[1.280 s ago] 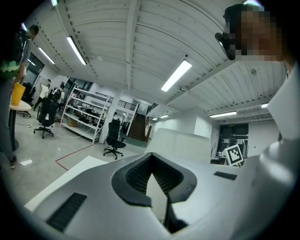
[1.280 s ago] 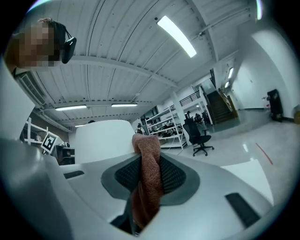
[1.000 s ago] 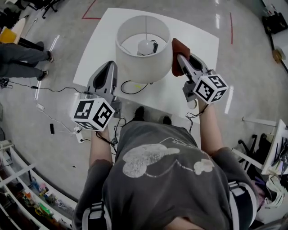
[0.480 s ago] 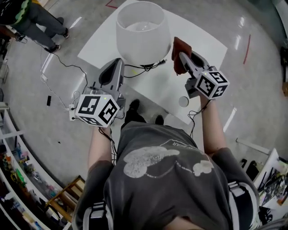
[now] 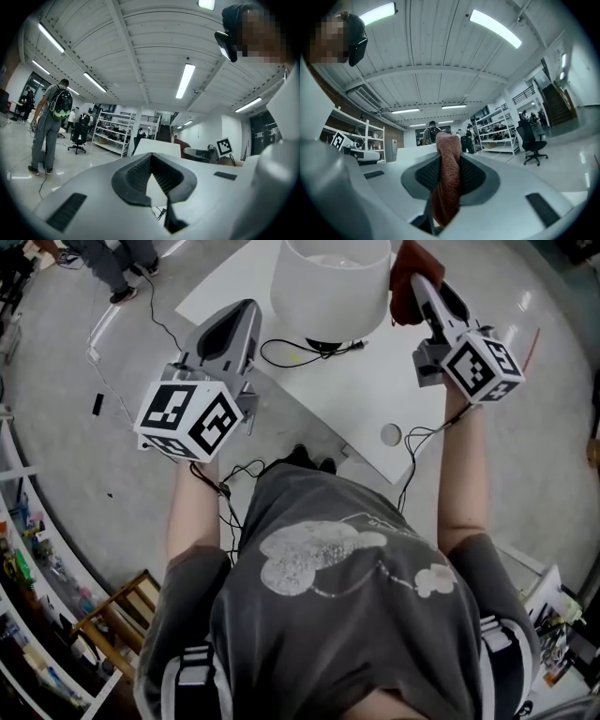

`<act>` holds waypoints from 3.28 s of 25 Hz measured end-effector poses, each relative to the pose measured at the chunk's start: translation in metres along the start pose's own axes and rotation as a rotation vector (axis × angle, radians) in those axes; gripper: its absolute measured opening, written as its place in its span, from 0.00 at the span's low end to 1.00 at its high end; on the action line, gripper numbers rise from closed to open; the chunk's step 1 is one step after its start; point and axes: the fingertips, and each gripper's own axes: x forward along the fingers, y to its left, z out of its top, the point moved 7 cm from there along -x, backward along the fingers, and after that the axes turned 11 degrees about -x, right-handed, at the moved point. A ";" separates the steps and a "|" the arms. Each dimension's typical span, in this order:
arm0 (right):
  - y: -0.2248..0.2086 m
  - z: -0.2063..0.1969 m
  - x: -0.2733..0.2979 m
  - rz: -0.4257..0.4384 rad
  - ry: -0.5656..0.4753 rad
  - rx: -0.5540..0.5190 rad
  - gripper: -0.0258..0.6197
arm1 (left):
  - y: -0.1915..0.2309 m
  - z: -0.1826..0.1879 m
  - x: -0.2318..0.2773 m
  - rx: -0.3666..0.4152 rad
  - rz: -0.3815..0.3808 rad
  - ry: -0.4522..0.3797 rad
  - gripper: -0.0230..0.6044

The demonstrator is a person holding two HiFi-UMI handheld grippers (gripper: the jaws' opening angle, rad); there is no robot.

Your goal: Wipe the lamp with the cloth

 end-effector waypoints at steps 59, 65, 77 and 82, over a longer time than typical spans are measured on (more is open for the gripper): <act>-0.068 -0.099 0.036 0.400 0.248 0.057 0.17 | -0.115 -0.084 0.006 -0.090 0.375 -0.096 0.05; -0.066 -0.099 0.010 0.403 0.278 0.045 0.17 | -0.133 -0.090 -0.007 -0.108 0.392 -0.102 0.05; -0.063 -0.080 -0.005 0.439 0.200 0.057 0.17 | -0.123 -0.087 0.000 -0.089 0.395 -0.124 0.05; -0.055 -0.063 -0.029 0.460 0.165 0.061 0.17 | -0.136 -0.092 0.003 -0.100 0.373 -0.111 0.05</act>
